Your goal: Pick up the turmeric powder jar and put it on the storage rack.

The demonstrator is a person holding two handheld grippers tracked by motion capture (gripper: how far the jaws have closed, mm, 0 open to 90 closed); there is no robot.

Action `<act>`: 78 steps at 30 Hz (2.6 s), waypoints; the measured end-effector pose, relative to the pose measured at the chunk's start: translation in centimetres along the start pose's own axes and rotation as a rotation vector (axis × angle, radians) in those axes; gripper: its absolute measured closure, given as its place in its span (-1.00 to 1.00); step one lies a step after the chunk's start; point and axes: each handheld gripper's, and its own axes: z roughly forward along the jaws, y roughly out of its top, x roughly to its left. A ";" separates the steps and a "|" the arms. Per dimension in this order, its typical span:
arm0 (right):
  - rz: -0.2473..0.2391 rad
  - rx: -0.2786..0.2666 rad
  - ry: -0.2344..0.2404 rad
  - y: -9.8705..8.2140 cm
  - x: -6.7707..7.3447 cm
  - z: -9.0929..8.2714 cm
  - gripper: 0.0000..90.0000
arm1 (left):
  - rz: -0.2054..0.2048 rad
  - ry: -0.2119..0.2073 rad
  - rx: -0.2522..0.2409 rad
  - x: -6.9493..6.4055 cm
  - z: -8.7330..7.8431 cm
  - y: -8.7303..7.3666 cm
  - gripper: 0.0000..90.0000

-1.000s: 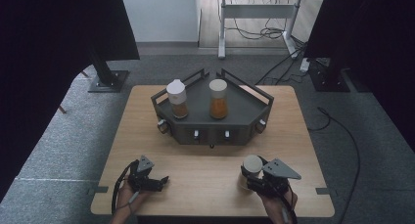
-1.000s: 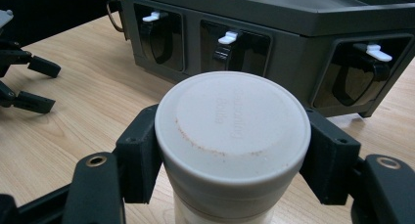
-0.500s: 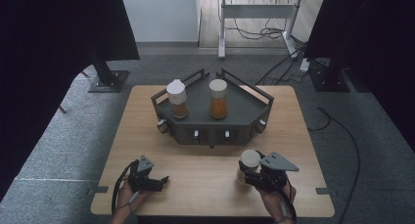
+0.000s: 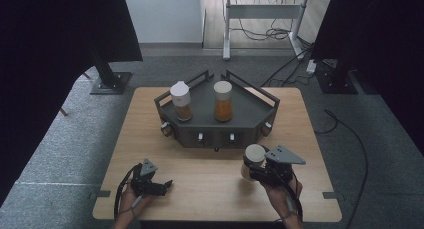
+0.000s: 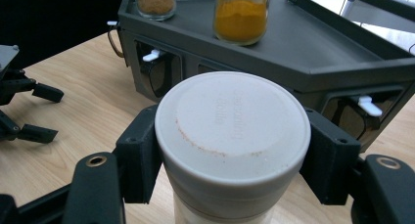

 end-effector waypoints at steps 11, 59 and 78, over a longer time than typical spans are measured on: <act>0.004 0.004 0.009 1.6 -0.5 0.5 -0.27 | 0.000 0.000 0.000 0.0 0.0 0.0 -0.94; 0.038 -0.024 -0.039 9.0 -3.5 1.9 -0.27 | 0.003 -0.003 0.001 0.1 0.0 0.0 -0.94; 0.045 -0.054 -0.076 11.8 -5.0 4.7 -0.27 | 0.005 -0.005 0.001 0.1 0.0 0.0 -0.94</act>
